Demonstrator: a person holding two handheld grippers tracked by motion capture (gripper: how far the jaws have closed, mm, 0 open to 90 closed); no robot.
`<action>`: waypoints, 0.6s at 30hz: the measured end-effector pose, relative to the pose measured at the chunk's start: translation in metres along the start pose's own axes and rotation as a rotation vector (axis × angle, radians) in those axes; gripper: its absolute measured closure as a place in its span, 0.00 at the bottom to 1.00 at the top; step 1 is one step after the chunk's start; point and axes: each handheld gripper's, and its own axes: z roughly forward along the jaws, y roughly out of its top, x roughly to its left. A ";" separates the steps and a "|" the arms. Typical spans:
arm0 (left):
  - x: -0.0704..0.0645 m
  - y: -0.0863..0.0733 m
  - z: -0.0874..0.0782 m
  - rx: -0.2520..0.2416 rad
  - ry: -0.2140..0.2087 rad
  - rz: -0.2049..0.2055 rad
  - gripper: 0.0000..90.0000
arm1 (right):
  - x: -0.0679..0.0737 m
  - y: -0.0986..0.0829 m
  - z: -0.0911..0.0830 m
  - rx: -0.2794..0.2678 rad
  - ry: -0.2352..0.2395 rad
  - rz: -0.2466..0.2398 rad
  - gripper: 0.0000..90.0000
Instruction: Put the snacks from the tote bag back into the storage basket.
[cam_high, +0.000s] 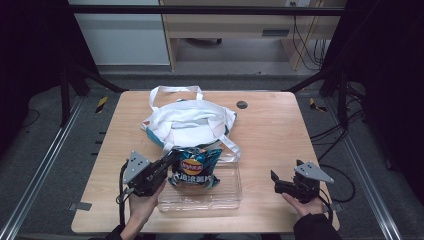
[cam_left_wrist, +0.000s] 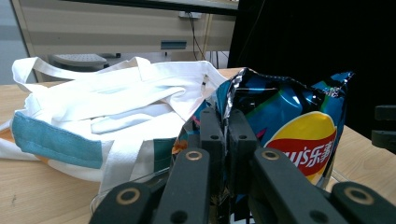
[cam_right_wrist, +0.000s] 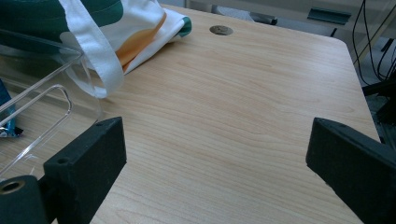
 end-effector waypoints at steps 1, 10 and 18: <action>0.000 0.000 0.000 0.000 0.001 0.002 0.96 | 0.000 0.000 0.000 0.000 0.000 -0.001 0.06; 0.003 0.002 0.008 -0.007 0.010 -0.001 0.94 | 0.000 0.000 0.001 0.005 -0.001 -0.003 0.06; 0.007 0.003 0.018 0.005 0.018 -0.002 0.91 | 0.000 0.000 0.002 0.006 -0.001 -0.004 0.06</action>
